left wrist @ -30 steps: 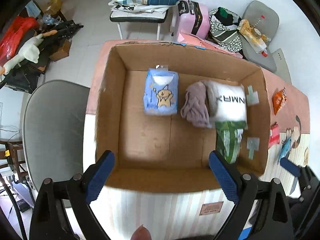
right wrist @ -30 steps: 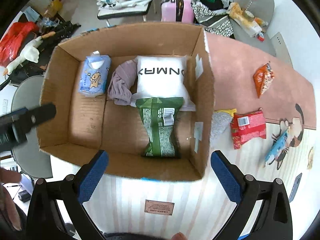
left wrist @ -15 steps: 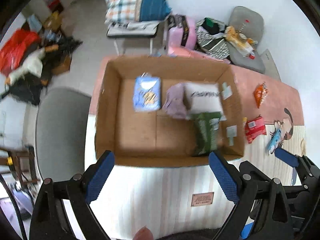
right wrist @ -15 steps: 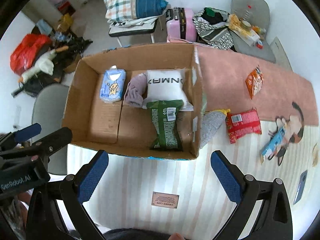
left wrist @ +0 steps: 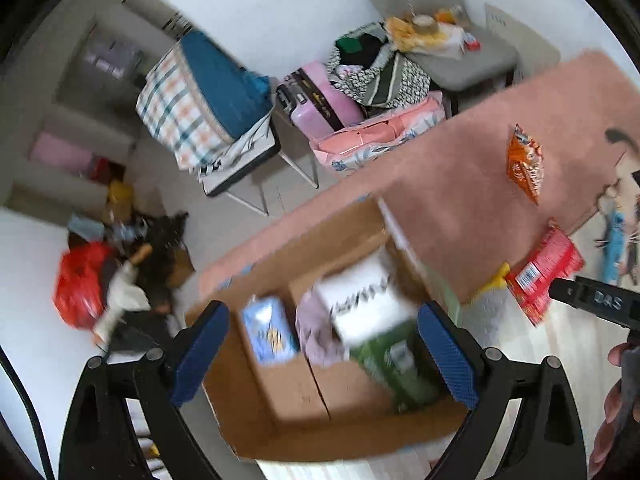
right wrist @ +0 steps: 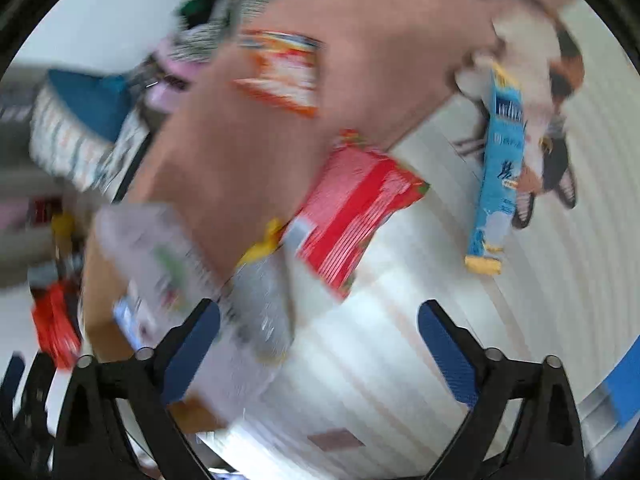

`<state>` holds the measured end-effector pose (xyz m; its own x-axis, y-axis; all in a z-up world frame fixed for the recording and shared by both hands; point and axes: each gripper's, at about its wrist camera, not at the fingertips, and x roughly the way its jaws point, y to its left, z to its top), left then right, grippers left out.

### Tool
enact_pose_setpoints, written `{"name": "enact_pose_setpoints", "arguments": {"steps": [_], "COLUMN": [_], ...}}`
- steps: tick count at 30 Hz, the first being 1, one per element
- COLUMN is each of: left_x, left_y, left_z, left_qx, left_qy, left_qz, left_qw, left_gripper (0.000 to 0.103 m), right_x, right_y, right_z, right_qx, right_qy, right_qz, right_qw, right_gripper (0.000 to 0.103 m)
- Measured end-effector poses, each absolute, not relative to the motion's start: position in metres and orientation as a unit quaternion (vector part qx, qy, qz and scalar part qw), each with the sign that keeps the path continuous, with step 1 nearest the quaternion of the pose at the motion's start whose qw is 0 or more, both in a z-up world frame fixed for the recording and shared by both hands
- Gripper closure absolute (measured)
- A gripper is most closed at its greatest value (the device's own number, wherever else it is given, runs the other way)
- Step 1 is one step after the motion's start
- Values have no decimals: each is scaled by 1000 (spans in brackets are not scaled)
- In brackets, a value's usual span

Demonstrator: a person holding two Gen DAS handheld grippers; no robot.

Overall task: Organize soft objects
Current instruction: 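Grasp the orange panda bag with the left gripper while the right grasps the red bag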

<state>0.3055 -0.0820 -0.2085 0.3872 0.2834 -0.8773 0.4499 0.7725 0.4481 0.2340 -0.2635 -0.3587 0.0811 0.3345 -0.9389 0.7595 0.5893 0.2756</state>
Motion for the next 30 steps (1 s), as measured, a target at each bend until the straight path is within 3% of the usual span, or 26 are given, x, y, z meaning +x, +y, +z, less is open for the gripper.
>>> {"name": "enact_pose_setpoints", "arguments": {"steps": [8,15,19,30], "left_x": [332,364,386,402], "left_y": [-141,-201,-242,-322], "left_z": [-253,-264,-288,-379], "left_qx": [378,305,257,281], "left_qy": [574,644,693,756], "left_qz": [-75,-157,-195,-212], "left_qw": [723,684,644,552], "left_gripper": [7,7,7,7], "right_x": [259,259,250,228], "right_y": [-270,-287,-317,-351], "right_z": [-423,-408,-405,-426], "right_qx": [390,271,255,419], "right_qy": [696,731,736,694], "right_qz": [-203,-158,-167,-156], "right_qw": [567,605,605,564], "right_gripper": [16,40,40,34]}}
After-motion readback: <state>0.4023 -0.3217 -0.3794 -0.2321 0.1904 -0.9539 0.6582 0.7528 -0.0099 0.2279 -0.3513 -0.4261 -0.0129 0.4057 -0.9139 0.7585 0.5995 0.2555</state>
